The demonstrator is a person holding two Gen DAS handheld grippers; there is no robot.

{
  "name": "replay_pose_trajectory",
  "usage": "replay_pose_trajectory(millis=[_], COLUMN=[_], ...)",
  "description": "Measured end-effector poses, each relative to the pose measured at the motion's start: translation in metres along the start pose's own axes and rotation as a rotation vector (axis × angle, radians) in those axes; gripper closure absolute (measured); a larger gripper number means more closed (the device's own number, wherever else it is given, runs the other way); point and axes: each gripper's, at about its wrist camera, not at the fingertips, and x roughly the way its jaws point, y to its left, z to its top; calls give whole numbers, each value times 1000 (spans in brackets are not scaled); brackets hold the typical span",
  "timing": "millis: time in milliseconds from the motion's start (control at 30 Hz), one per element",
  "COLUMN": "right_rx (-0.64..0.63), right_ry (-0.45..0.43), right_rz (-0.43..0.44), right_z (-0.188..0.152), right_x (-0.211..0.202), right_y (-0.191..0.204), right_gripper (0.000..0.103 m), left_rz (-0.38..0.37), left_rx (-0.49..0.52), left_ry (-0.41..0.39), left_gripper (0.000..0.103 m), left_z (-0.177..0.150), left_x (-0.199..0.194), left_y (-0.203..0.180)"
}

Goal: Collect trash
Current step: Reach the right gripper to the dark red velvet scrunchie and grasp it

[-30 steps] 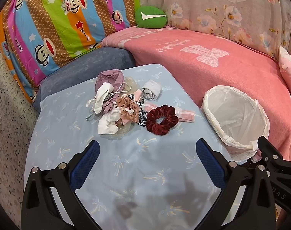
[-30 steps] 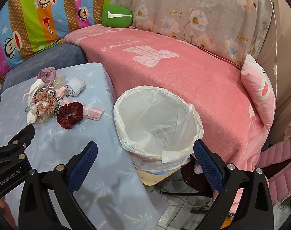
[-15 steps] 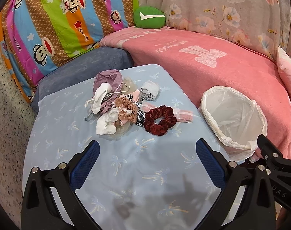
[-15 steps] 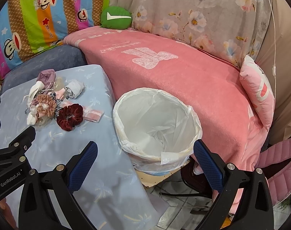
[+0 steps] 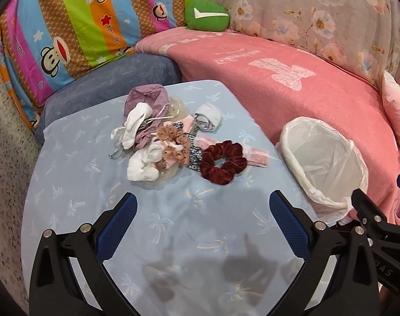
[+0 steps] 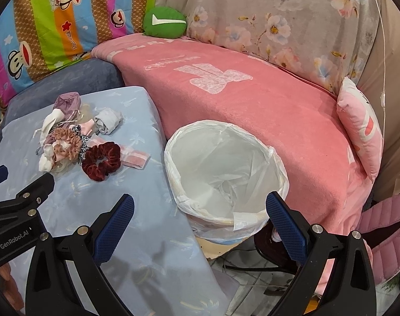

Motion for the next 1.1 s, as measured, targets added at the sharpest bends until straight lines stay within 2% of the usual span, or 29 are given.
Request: replay_pose_trajectory(millis=[133, 400, 600, 967, 1100], right_rx=[-1, -14, -24, -27, -24], right_ry=[5, 4, 15, 56, 79], right_rz=[24, 93, 128, 171, 190], right_z=[2, 13, 25, 41, 44], right_x=[10, 35, 60, 104, 120], right_y=[10, 41, 66, 100, 108], right_gripper=[6, 6, 6, 7, 15], left_rz=[36, 111, 68, -19, -36], left_rx=[-32, -130, -136, -115, -104], left_ry=[-10, 25, 26, -16, 2], left_gripper=[7, 7, 7, 8, 18], left_z=[0, 5, 13, 45, 58], left_x=[11, 41, 56, 70, 86], left_y=[25, 79, 95, 84, 78])
